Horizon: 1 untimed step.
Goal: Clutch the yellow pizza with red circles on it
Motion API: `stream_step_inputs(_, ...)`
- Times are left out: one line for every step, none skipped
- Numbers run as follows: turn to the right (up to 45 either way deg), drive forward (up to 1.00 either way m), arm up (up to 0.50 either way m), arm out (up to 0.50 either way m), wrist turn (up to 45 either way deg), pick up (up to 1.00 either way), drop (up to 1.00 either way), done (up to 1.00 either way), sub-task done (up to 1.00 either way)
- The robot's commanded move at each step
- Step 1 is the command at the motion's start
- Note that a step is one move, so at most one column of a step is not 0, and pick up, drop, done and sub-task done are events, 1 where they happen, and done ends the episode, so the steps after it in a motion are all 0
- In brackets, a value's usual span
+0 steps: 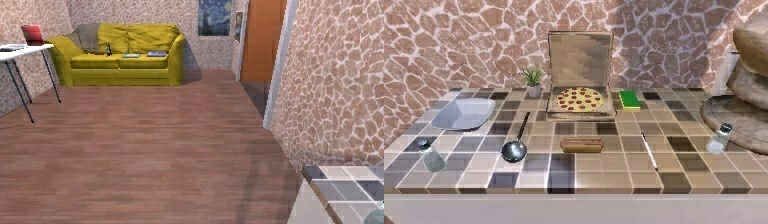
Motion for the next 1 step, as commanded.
stream_step_inputs(0.0,0.00,0.50,0.00,0.0,0.00,0.00,0.00,0.00)
